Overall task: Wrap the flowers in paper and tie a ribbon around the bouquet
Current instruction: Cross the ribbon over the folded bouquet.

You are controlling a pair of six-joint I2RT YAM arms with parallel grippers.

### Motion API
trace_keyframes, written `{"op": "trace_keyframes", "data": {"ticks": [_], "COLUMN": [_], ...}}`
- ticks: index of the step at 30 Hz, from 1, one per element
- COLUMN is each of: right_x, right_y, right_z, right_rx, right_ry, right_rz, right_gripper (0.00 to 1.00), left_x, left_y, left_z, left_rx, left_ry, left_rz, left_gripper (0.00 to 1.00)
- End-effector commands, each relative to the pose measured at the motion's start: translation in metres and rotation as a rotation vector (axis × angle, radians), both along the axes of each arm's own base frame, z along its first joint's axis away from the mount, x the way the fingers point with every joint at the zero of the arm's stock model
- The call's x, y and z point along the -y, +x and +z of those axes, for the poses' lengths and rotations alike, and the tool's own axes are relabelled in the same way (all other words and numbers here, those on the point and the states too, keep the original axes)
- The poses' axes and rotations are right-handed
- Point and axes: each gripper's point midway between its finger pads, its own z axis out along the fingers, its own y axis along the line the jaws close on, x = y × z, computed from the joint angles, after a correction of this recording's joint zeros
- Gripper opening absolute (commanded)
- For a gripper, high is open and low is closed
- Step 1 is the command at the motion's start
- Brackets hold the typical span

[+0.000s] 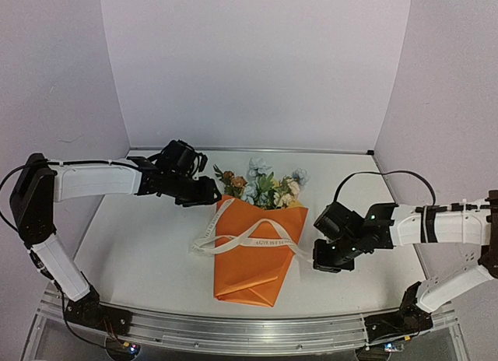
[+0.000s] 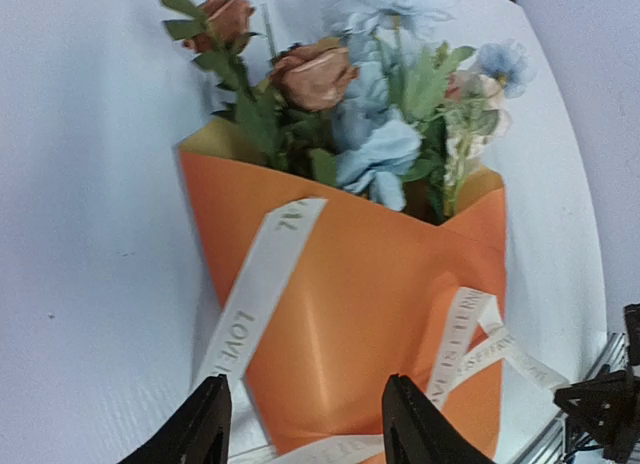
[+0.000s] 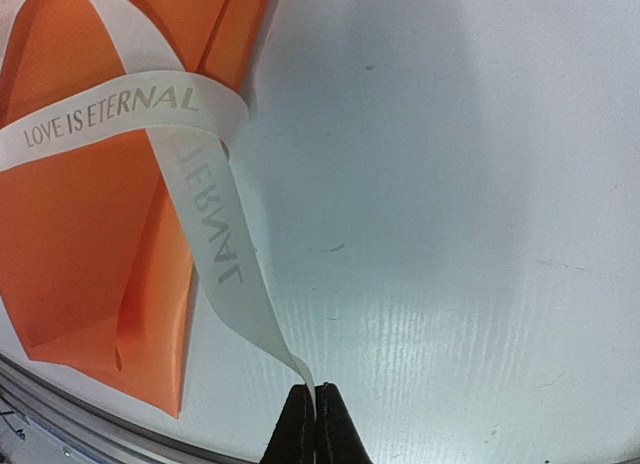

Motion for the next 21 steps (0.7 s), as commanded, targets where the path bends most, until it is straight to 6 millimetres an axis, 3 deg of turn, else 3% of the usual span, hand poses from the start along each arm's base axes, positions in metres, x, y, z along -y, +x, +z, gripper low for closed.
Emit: {"op": "trace_keyframes", "data": {"ticks": [1,6,9,21], "right_x": [0.018,0.023,0.025,0.025], "right_y": [0.011,0.026,0.033,0.038], "right_z": [0.009,0.018,0.022,0.019], "right_rx": [0.062,0.136,0.168,0.182], "right_ry": [-0.134,-0.167,-0.183,-0.217], "right_rz": [0.003,-0.035,-0.052,-0.053], "right_gripper": [0.00,0.00,0.00,0.00], "left_x": [-0.019,-0.008,-0.004,0.006], "left_y": [0.002,0.001,0.004,0.010], "left_z": [-0.034,-0.053,-0.057,-0.070], "left_rx": [-0.032,-0.077,-0.088,-0.128], "left_ry": [0.062,0.027,0.002,-0.135], "left_rz": [0.028,-0.045,-0.067,-0.104], "left_gripper": [0.58,0.74,0.78,0.66]}}
